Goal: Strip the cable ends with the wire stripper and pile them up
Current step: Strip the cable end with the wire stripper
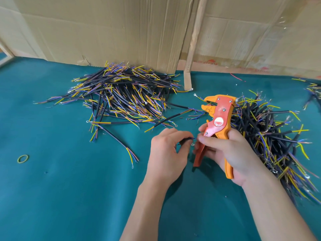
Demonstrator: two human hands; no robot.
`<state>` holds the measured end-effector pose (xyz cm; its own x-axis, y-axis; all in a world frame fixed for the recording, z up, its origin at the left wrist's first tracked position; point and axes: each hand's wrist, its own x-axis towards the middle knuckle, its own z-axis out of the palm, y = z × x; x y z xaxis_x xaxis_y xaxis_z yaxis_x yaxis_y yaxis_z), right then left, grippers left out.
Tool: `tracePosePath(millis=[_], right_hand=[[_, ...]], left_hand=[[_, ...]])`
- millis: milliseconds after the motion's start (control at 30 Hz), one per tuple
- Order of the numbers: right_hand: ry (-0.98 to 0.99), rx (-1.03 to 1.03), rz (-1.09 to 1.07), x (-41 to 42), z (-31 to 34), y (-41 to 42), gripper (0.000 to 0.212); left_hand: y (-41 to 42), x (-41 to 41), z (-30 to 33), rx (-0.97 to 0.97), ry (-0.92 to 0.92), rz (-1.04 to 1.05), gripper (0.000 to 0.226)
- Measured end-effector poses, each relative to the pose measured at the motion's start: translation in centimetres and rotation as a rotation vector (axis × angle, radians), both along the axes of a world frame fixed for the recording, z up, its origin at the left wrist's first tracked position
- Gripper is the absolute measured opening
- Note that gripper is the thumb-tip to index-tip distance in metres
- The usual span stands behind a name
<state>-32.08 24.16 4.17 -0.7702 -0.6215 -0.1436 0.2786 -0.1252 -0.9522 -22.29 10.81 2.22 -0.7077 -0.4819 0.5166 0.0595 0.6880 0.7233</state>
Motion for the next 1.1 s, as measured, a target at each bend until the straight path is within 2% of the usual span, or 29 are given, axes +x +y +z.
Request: tracePosePath(millis=[200, 433, 667, 933, 1033, 1100], right_hand=[[0.062, 0.034, 0.021, 0.2, -0.1, -0.1, 0.019], [0.041, 0.025, 0.044, 0.4, 0.1, -0.2, 0.016], [0.114, 0.045, -0.039, 0.8, 0.4, -0.5, 0.018], [0.347, 0.086, -0.176, 1.2, 0.3, -1.0, 0.024], [0.272, 0.020, -0.276, 0.6, 0.6, -0.7, 0.021], [0.103, -0.116, -0.283, -0.1, 1.4, 0.0, 0.019]], left_hand=[[0.1, -0.1, -0.2, -0.026, 0.008, 0.028, 0.014], [0.0, -0.1, -0.3, -0.033, 0.036, 0.040, 0.013], [0.2, -0.1, -0.2, -0.002, 0.052, 0.036, 0.011], [0.5, -0.2, -0.1, 0.253, -0.012, -0.026, 0.011], [-0.5, 0.1, -0.5, 0.385, -0.037, -0.004, 0.011], [-1.0, 0.2, -0.4, 0.481, 0.001, 0.008, 0.011]])
